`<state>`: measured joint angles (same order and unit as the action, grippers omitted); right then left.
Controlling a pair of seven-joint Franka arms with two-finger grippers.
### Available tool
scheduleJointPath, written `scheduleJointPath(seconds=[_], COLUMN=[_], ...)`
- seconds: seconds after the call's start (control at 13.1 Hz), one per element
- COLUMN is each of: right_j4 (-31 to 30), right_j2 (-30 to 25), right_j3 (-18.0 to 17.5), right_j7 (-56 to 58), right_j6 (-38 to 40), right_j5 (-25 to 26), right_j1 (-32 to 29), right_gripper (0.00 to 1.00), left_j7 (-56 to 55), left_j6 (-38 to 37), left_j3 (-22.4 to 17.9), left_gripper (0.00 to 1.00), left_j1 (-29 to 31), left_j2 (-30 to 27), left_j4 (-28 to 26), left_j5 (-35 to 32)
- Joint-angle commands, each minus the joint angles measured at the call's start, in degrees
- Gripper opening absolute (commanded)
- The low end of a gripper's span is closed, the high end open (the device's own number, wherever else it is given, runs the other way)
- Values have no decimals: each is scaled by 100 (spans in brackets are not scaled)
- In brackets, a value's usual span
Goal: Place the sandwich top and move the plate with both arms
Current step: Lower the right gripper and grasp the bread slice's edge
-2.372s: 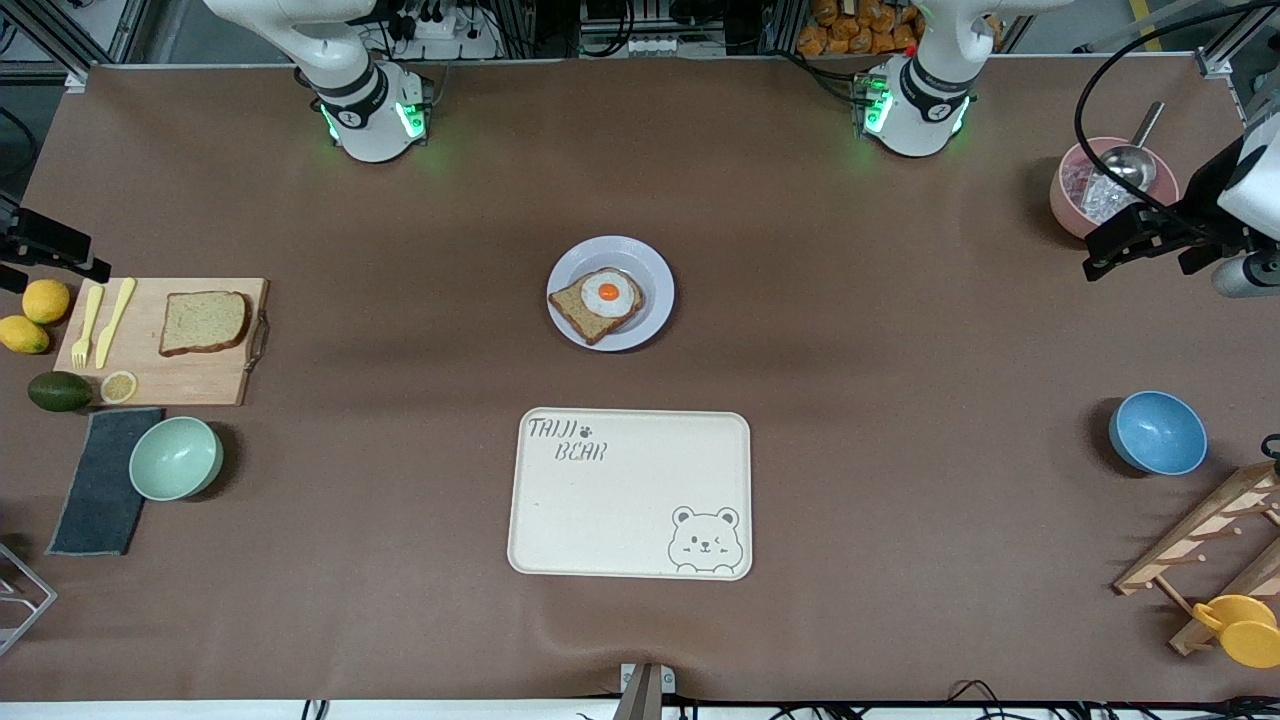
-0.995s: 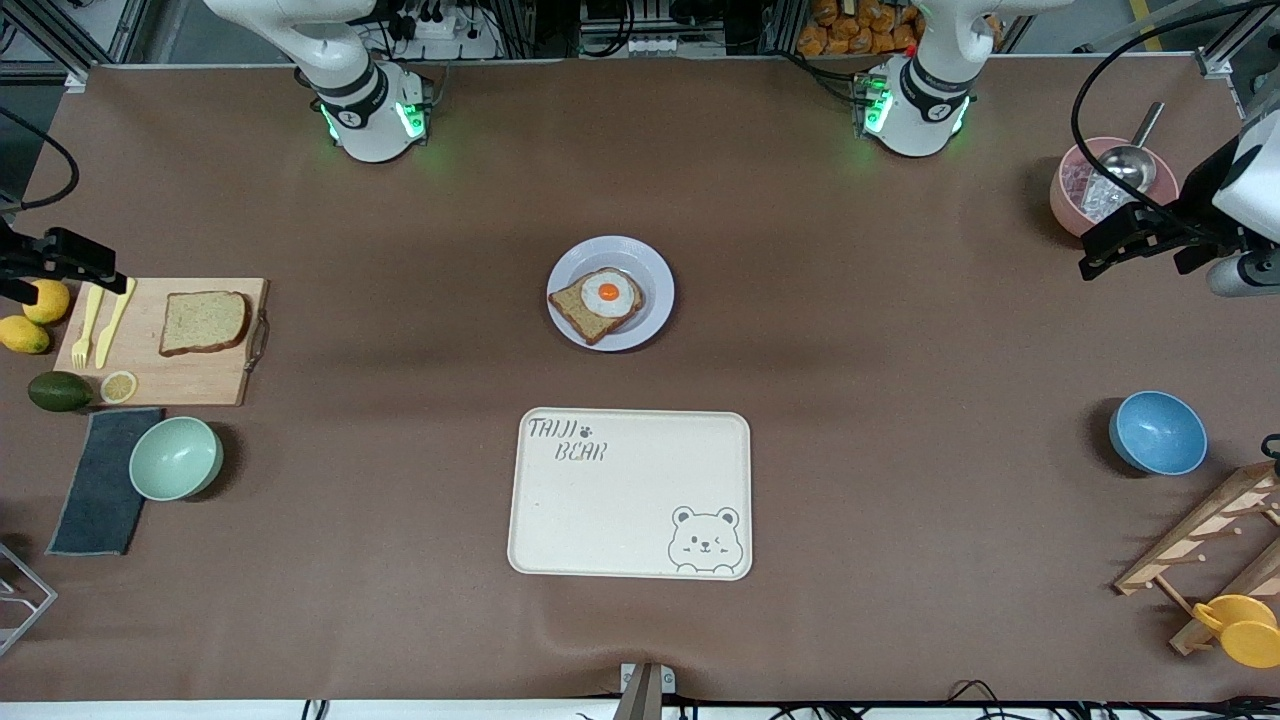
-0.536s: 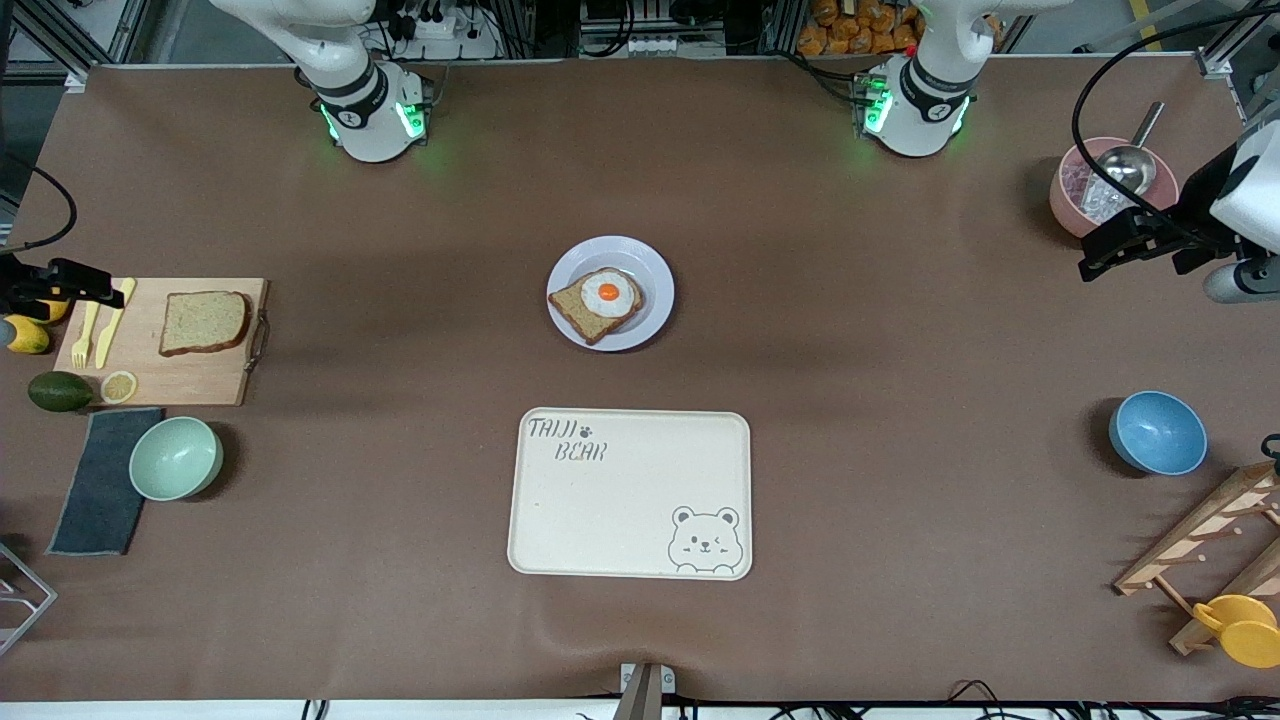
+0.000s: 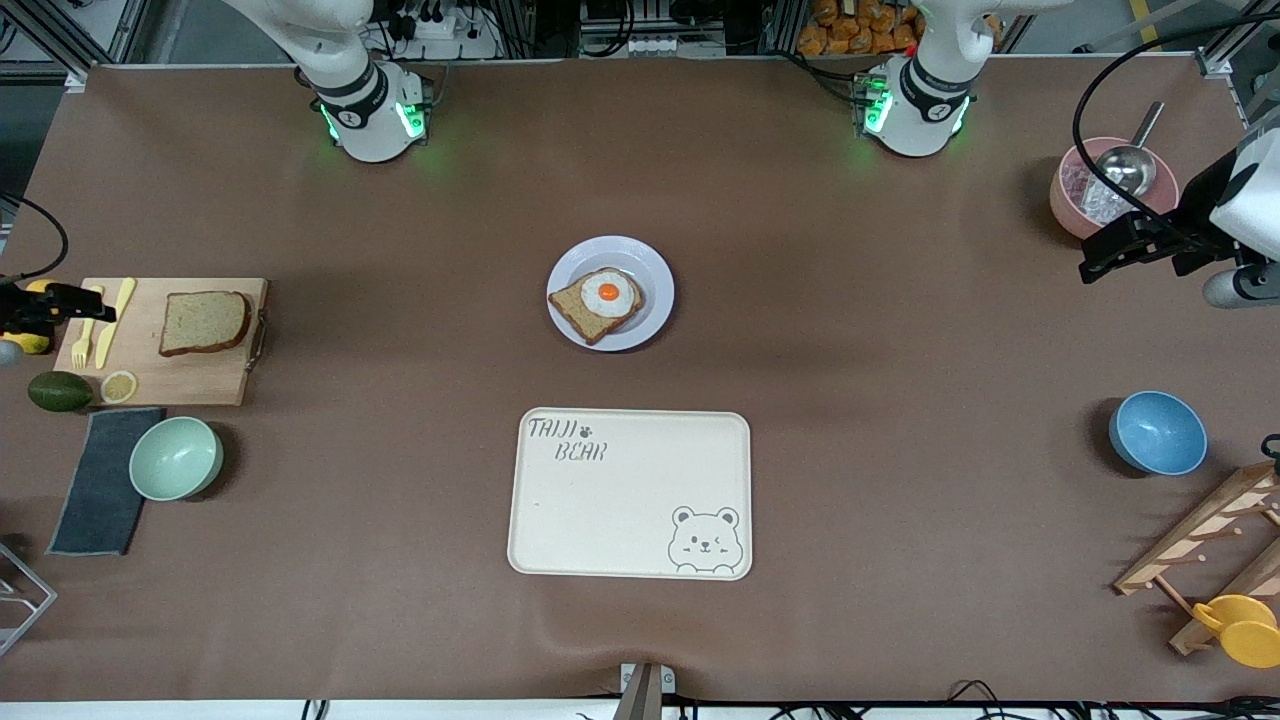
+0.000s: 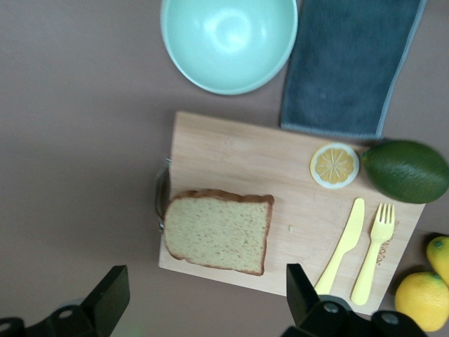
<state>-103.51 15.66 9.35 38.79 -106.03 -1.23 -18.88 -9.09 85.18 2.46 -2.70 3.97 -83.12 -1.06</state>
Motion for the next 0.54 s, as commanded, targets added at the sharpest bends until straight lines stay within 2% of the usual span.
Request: scheduleJointPath(seconds=[0.0, 0.23, 0.46], right_j4=[-99, -730, -952], right_j2=[218, 254, 420], right_j3=[-92, -92, -92], right_j7=[173, 190, 454], right_j6=[-41, -487, -822], right_j5=[-237, -351, -422], right_j1=[-343, -476, -634], right_gripper=[99, 95, 87], left_j7=[-102, -102, -102], left_j6=[-81, -81, -81], left_j3=[18, 18, 18], left_gripper=[100, 100, 100], left_j1=[15, 15, 15], left_j2=[-19, -11, -11], left_j4=[15, 15, 15], left_j5=[-44, -44, -44])
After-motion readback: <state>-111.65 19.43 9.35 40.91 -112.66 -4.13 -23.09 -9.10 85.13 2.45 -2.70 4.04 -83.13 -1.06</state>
